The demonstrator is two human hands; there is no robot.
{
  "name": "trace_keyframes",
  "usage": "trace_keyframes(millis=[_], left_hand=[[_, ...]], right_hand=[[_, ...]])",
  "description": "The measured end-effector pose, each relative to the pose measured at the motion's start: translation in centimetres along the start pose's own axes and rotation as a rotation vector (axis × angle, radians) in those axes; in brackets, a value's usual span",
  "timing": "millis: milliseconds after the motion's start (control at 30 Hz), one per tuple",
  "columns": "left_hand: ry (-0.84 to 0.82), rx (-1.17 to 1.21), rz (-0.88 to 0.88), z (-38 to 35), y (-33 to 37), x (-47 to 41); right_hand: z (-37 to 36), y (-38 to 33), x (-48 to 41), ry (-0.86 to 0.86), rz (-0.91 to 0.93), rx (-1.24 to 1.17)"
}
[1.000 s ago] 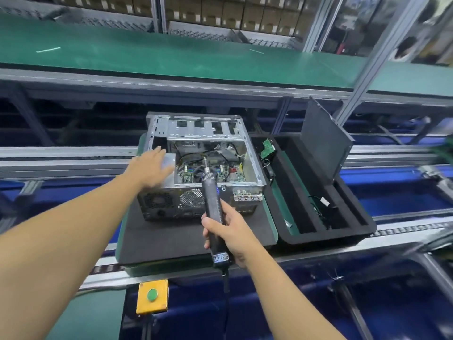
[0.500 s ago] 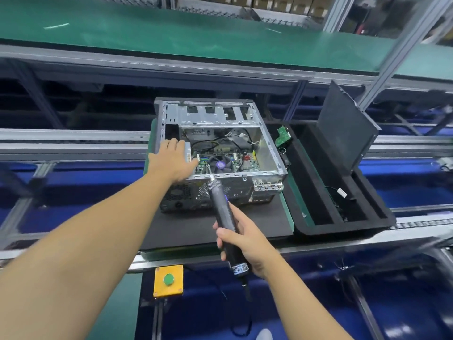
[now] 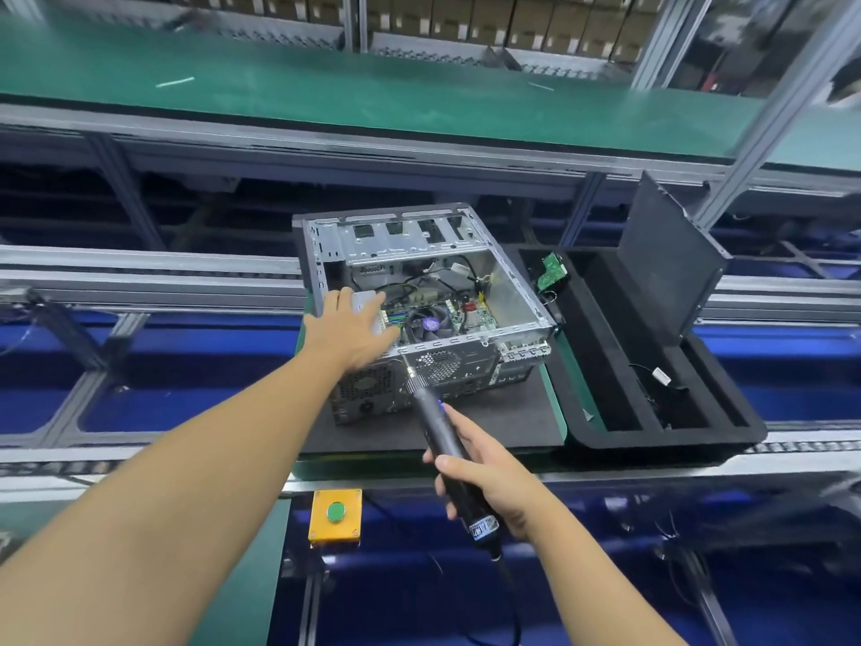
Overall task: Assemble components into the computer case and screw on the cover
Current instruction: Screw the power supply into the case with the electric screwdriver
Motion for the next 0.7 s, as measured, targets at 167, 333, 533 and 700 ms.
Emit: trace_keyframes(millis=[167, 333, 533, 700], left_hand=[[-0.038, 0.080, -0.089, -0.3, -0.6, 0.9], [-0.034, 0.087, -0.202, -0.3, -0.8, 2.0], [-0.030, 0.007, -0.282, 0.1, -1.0, 2.7], [0.003, 0.005, -0.284, 0.0, -1.0, 2.8]], right_hand=[[0.2, 1.5, 0.9, -0.020, -0.007, 0.015], [0.0, 1.5, 0.6, -0.013, 0.007, 0.041], [-0.2, 1.3, -0.2, -0.002, -0.012, 0.042], [-0.1, 1.8, -0.4, 0.014, -0.043, 0.041]])
Point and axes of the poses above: each hand's wrist, its own x-axis away from the middle knuckle, its own z-axis out of the back of the hand, y = z × x, the point moved 3 cm from there along -x, towards the middle knuckle, and after that the axes turned 3 degrees about y, right-handed, at the moved point
